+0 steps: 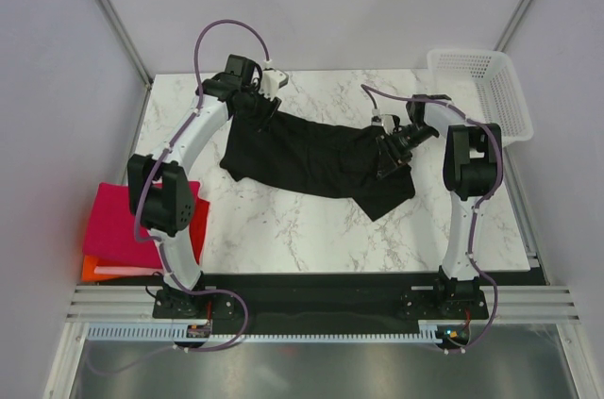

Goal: Fold and stack the t-shirts
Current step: Flatten the tshirt out

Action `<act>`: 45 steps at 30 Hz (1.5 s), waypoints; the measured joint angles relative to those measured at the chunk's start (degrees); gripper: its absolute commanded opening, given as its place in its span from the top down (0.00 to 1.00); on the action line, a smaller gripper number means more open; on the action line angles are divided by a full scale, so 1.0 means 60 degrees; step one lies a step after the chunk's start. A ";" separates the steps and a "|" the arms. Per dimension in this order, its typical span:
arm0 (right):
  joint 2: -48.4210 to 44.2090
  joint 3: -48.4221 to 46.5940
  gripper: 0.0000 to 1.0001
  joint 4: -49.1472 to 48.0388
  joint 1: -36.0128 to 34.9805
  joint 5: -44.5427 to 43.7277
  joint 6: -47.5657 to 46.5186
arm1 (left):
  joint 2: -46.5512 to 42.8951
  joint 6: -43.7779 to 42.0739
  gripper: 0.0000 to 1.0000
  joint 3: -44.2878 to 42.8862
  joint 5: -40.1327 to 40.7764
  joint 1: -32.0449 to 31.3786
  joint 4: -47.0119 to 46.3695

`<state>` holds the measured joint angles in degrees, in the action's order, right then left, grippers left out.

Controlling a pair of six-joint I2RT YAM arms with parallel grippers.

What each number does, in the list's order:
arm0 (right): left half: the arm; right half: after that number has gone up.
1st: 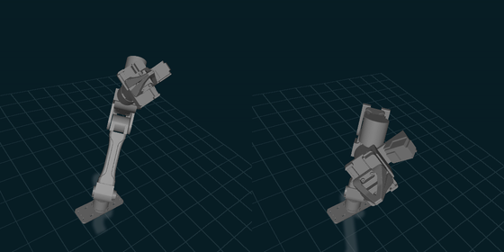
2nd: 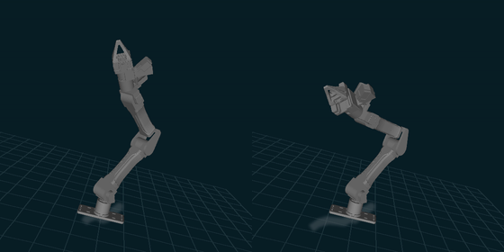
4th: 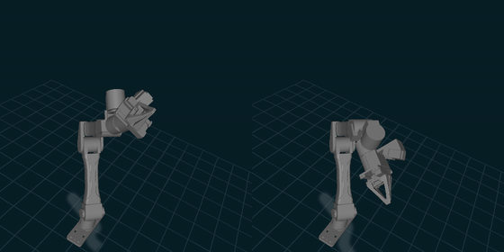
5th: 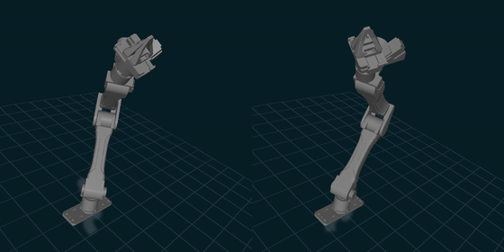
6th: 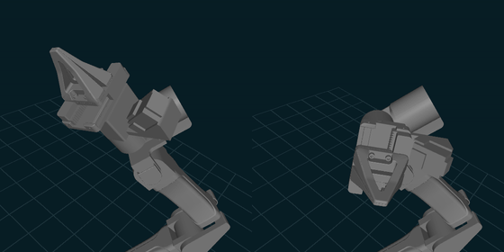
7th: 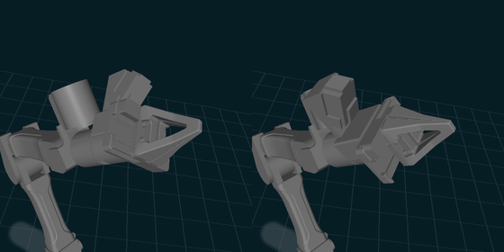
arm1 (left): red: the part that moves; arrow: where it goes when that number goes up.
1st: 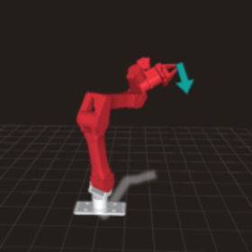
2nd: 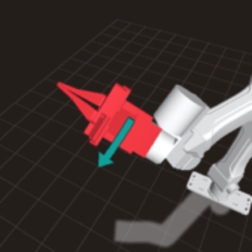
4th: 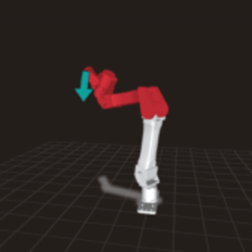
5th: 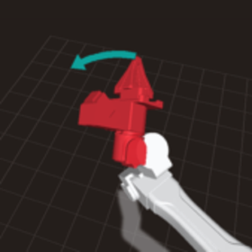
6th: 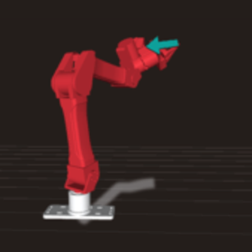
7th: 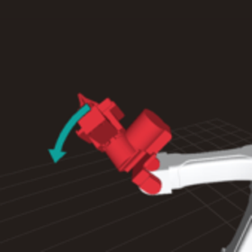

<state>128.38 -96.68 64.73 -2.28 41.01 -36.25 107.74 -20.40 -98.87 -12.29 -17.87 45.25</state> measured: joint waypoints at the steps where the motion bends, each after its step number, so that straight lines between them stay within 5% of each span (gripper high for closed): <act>1: 0.0000 0.0000 0.55 -0.0004 -0.0044 -0.0018 0.0004 | 0.0011 0.0000 0.50 0.0000 0.0000 0.0000 0.0000; 11: -0.0262 0.0302 0.61 -0.0809 -0.0386 -0.0448 0.0801 | 0.0142 0.0000 0.50 -0.0069 0.0025 -0.0047 0.0000; 30: -0.2109 0.0634 1.00 -0.2736 -0.0463 -0.1872 0.1836 | 0.0291 0.0000 0.50 -0.0302 0.0022 -0.0127 -0.0033; 39: -0.2871 0.1137 1.00 -0.3031 -0.0557 -0.1927 0.1865 | 0.0390 -0.0062 0.50 -0.0295 0.0328 -0.0160 -0.0117; 45: -0.3996 0.0743 1.00 -0.3548 -0.0557 -0.1891 0.2113 | 0.0084 -0.0372 0.46 0.1009 0.1086 0.0015 -0.0291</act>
<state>104.40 -92.23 43.44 -5.63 29.67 -23.57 108.25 -22.63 -92.82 -5.78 -17.78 43.51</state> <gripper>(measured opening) 0.007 0.534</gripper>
